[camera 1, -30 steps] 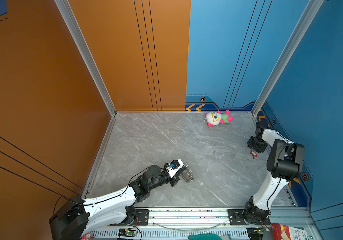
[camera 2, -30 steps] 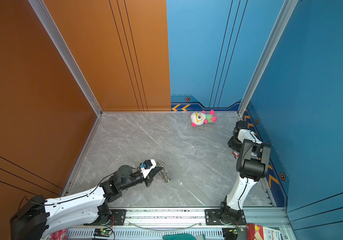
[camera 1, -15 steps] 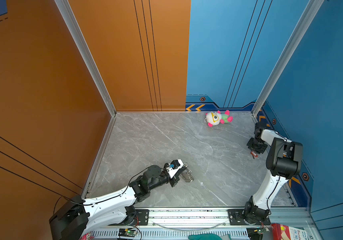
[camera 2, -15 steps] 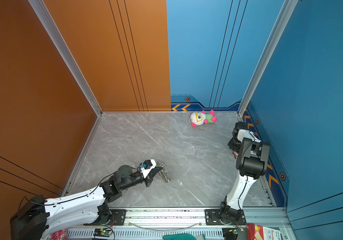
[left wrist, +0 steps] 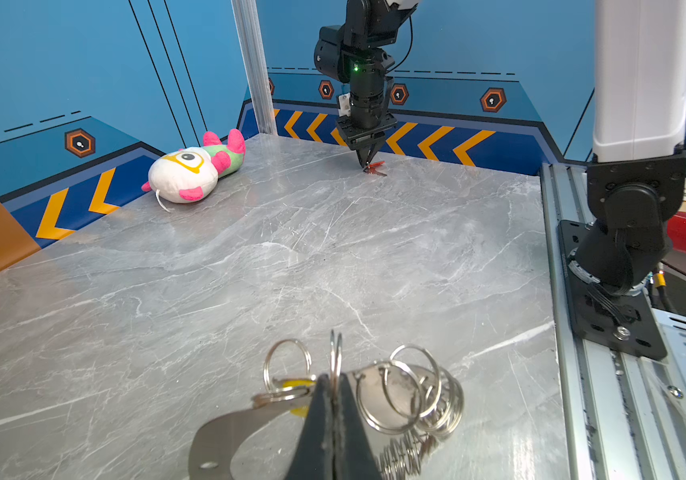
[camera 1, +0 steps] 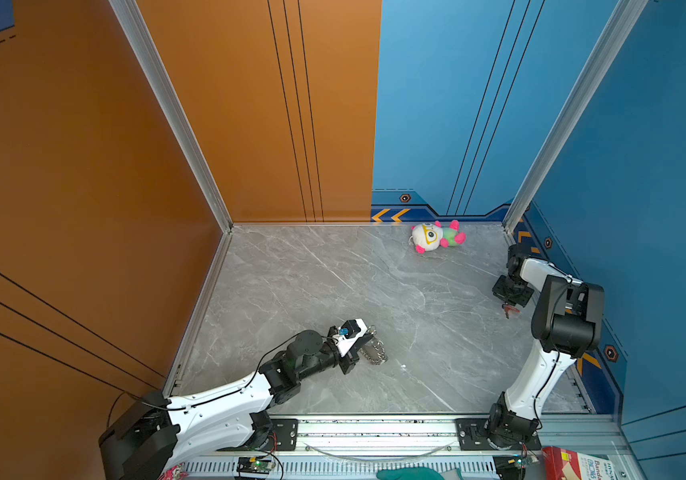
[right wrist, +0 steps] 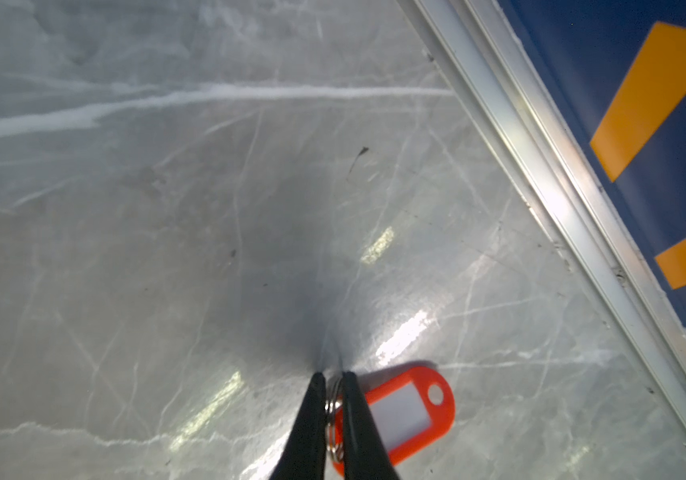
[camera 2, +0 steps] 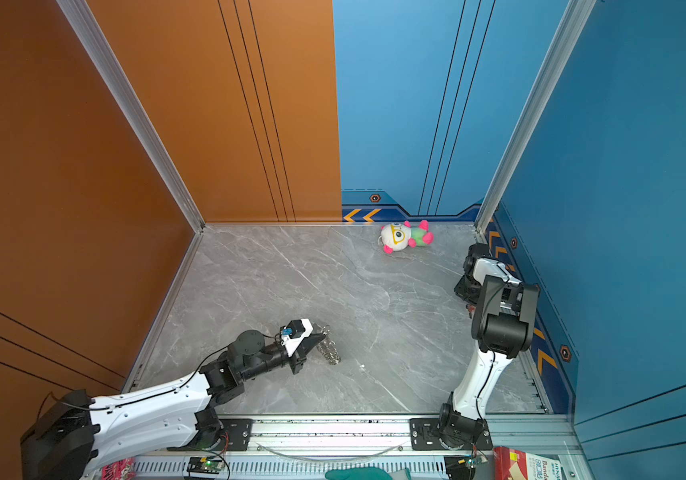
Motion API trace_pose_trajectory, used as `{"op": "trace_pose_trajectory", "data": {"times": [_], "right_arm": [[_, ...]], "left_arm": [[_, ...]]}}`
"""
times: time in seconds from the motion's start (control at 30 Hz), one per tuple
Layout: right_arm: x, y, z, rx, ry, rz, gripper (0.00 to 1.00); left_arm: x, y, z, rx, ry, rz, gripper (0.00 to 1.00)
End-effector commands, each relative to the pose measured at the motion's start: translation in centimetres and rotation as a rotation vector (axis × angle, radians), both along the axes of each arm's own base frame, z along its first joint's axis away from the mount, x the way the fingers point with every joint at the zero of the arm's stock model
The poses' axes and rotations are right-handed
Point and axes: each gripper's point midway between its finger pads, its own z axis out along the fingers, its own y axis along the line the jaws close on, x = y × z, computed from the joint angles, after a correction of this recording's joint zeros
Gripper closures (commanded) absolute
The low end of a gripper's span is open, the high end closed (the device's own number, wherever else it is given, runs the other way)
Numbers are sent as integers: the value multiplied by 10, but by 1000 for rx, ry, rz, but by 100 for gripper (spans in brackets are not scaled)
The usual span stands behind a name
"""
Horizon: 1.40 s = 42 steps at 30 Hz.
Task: Put the keys on the keyring
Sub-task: 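Close the right gripper on the red-tagged key's ring, then lift the red-tagged key and carry it toward the left gripper's ring plate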
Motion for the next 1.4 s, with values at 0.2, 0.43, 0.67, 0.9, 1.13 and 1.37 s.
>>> {"op": "trace_pose_trajectory", "data": {"times": [0.2, 0.43, 0.67, 0.9, 1.13, 1.37], "right_arm": [[-13, 10, 19, -85, 35, 53, 96], [-9, 41, 58, -99, -43, 184, 100], [4, 163, 109, 9, -241, 612, 100], [-33, 306, 161, 127, -547, 1107, 100], [-95, 372, 182, 257, -710, 1449, 100], [-160, 411, 177, 317, -947, 1819, 100]], "left_arm": [[-2, -5, 14, -42, -27, -24, 100], [0, -3, 17, -47, -35, -9, 100], [-6, 4, 29, -54, -28, -22, 100], [-17, -4, 27, 1, 2, -117, 100], [-24, -12, 26, 4, 43, -207, 100], [-31, -18, 29, -8, 70, -306, 100]]}}
